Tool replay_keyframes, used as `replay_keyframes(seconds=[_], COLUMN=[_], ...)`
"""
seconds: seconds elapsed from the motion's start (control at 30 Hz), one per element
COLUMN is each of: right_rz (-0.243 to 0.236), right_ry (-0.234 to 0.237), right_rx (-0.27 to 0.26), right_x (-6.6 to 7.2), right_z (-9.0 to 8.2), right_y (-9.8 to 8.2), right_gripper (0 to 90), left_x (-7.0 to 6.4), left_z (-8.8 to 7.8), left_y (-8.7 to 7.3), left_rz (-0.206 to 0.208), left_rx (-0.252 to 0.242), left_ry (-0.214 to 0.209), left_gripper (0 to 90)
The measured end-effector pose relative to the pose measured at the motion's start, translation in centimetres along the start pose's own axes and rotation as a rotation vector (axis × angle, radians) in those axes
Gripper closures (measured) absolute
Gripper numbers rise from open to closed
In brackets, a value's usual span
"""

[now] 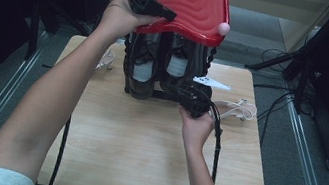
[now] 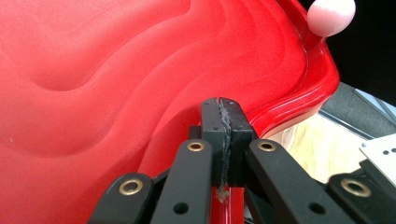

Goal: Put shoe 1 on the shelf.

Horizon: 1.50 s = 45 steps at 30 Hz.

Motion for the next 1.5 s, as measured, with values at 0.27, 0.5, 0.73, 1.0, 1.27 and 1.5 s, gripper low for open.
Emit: replay_keyframes(seconds=[0.27,0.5,0.73,1.0,1.27,1.5], right_rz=[0.015,0.056,0.063,0.022,0.015,-0.013], right_ry=[-0.070,-0.117,-0.170,-0.101,-0.017,0.060], right_rx=[-0.040,-0.066,-0.046,-0.014,0.032,0.080], right_x=[-1.1,-2.9,-4.3,-2.4,-0.3,2.0], right_z=[0.1,-0.2,-0.2,-0.6,-0.6,0.0], right_y=[1.7,3.0,2.6,1.2,-0.9,-2.7], right_gripper=[90.0,90.0,90.0,90.0,90.0,90.0], left_x=[0.0,0.0,0.0,0.0,0.0,0.0], left_z=[0.0,0.0,0.0,0.0,0.0,0.0], left_y=[0.0,0.0,0.0,0.0,0.0,0.0], left_rz=[0.003,0.002,0.002,0.003,0.001,0.004], left_rx=[0.001,0.001,0.000,0.002,0.000,-0.003], left_ry=[0.001,0.001,0.000,-0.003,-0.003,-0.002], left_gripper=[90.0,90.0,90.0,90.0,90.0,90.0])
Point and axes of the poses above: each handheld gripper's, and its own axes: z roughly forward along the jaws, y roughly out of its top, x roughly to its left, the point moved 7 cm from there along z, roughly forward along the jaws, and after that the axes turned 11 degrees about z, right-handed, at the moved point
